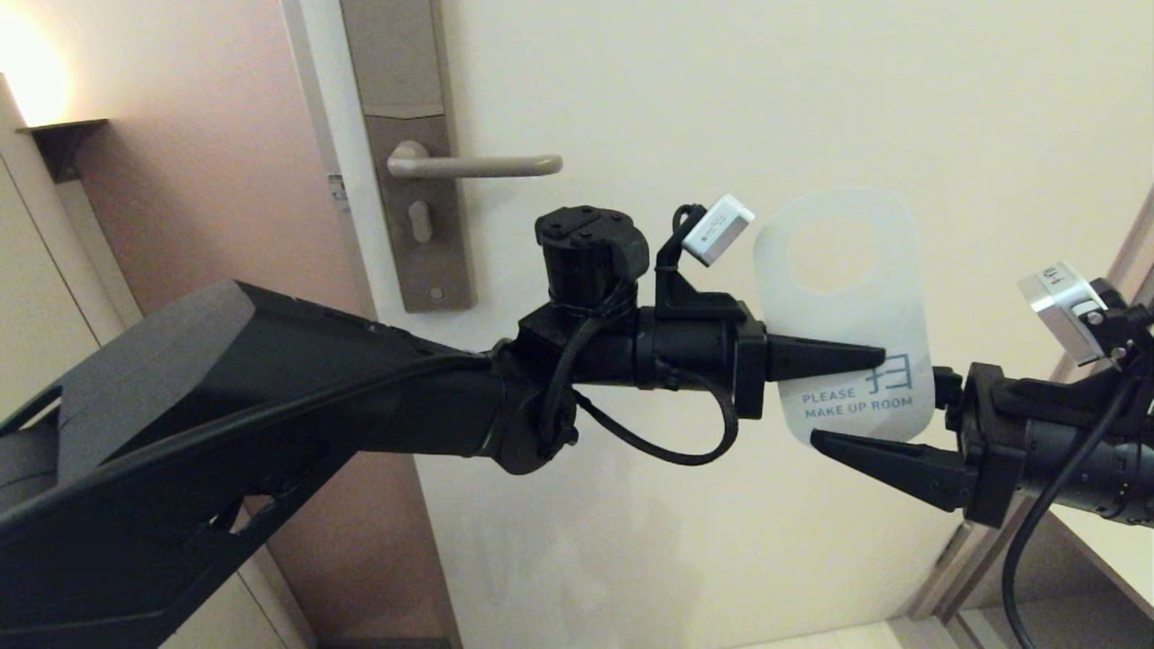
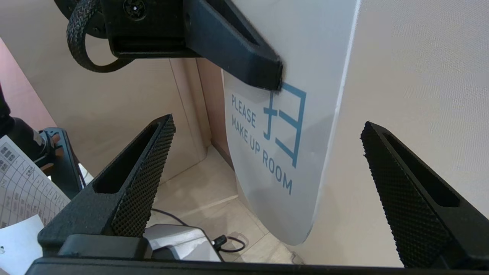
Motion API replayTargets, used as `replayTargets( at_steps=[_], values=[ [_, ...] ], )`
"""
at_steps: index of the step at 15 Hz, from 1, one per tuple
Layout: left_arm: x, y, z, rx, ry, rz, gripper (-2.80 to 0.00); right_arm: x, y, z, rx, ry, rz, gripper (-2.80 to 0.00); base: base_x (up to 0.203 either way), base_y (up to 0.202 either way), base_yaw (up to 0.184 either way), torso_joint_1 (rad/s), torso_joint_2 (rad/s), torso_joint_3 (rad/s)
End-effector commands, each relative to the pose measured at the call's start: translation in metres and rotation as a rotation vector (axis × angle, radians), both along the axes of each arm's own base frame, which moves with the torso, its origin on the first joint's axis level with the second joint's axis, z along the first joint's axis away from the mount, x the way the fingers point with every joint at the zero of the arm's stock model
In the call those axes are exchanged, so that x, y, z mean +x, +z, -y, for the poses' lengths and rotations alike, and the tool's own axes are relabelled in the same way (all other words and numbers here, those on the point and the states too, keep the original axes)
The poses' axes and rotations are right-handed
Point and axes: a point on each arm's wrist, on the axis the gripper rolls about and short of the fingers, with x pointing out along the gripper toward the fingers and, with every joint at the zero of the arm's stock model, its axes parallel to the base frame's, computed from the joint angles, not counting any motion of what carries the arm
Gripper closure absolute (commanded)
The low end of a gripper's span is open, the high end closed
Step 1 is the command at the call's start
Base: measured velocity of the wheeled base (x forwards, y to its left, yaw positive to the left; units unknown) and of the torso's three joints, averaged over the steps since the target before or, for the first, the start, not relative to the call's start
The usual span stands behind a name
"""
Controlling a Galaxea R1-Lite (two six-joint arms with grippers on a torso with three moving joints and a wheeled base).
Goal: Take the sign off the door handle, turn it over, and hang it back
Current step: Hand it to the other hand
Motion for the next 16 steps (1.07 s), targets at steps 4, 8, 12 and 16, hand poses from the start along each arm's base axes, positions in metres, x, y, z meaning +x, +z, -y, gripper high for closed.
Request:
replayTargets(
  at_steps=[4, 8, 12, 16],
  values=[
    [0.0002, 0.0007, -0.0007, -0.002, -0.004, 0.001, 0.0, -0.0013, -0.0027, 0.0002, -0.001, 0.004, -0.006, -2.8, 0.0, 0.0, 0.0, 0.0, 0.0, 0.0],
    [0.0012, 0.001, -0.0016, 0.0, -0.003, -0.011, 0.0, 0.0006, -0.0042, -0.0001, -0.003, 0.003, -0.014, 0.0, 0.0, 0.0, 0.0, 0.0, 0.0, 0.0],
    [0.0004, 0.0033, -0.0024, -0.003, -0.006, -0.025, 0.0, 0.0016, -0.0036, -0.0005, -0.006, 0.005, -0.008, 0.0, 0.0, 0.0, 0.0, 0.0, 0.0, 0.0],
    [-0.0019, 0.0049, -0.0039, -0.001, -0.007, -0.03, 0.0, 0.0018, -0.0032, -0.0006, -0.005, 0.005, -0.007, 0.0, 0.0, 0.0, 0.0, 0.0, 0.0, 0.0]
  ],
)
